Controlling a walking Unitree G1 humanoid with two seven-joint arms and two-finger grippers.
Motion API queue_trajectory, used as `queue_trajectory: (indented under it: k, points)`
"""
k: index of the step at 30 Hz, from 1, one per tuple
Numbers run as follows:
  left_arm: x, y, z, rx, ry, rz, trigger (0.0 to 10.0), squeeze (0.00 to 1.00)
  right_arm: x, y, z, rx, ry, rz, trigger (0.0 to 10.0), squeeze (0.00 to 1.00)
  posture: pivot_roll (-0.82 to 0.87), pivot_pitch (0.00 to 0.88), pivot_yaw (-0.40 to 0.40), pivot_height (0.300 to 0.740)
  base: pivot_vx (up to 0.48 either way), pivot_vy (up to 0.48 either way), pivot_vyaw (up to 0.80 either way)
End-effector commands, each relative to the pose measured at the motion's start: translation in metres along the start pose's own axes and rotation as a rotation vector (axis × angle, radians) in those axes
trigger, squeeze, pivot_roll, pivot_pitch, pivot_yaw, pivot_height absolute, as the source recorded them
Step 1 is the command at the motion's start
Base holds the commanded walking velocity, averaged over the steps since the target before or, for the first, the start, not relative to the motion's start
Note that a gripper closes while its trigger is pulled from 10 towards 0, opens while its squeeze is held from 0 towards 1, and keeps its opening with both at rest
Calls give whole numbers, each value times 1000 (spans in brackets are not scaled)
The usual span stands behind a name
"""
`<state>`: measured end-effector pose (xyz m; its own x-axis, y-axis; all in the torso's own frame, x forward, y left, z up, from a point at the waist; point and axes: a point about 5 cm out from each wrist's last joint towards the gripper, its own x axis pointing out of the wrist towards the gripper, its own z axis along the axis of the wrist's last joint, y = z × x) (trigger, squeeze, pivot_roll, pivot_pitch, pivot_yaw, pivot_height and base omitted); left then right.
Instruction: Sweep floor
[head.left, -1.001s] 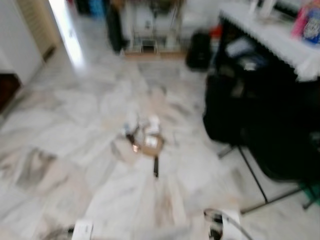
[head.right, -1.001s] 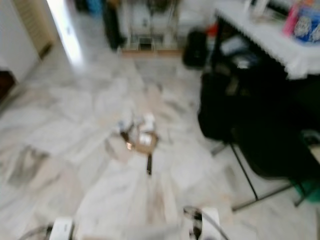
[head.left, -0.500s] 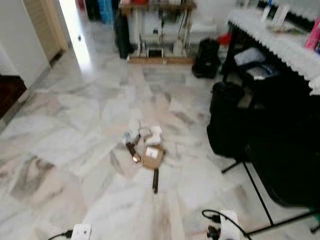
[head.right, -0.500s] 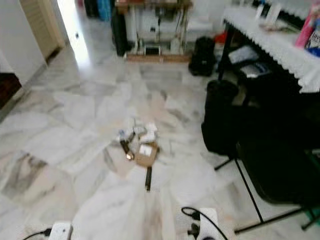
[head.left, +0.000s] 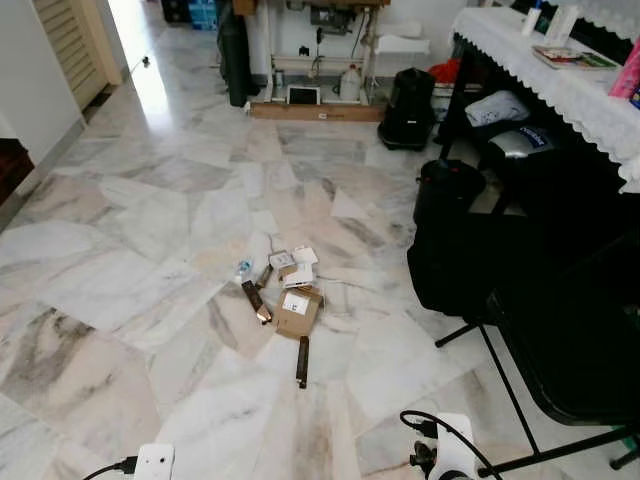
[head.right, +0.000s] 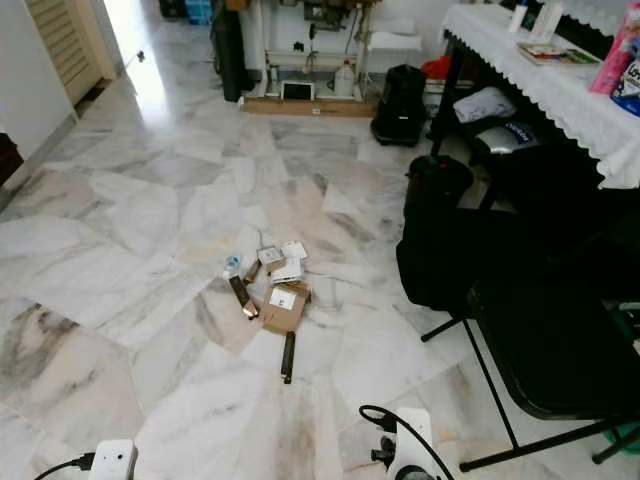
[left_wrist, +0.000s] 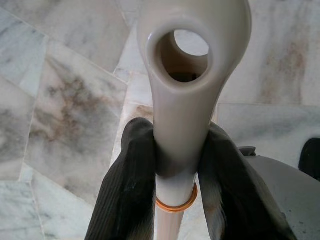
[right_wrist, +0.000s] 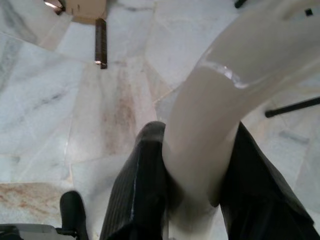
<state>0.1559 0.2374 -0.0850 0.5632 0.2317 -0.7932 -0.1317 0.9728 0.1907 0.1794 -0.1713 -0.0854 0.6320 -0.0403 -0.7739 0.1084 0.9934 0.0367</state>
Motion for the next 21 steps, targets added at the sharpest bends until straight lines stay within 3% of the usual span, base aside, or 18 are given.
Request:
queue_trajectory:
  k: [1,3,10,15,21]
  points:
    - [-1,1,-6,-23,22,14,10000,0,0,0,3,16,-26,-12,10000,0,-39,0,-34,740,0,0,0]
    - [-1,1,-6,-29,21,18,10000,0,0,0,4,-7,-30,-14,10000,0,-41,0,-34,740,0,0,0]
    - [-1,2,-6,-28,28,20,10000,0,2,-4,5,-232,22,-44,10000,0,-43,0,-32,740,0,0,0]
    - [-1,2,-7,-32,26,33,10000,0,2,-6,5,-293,25,-77,10000,0,-43,0,-32,740,0,0,0]
    - [-2,3,-4,-63,-24,70,10000,0,1,-9,10,-330,-52,-153,10000,0,-33,0,-38,740,0,0,0]
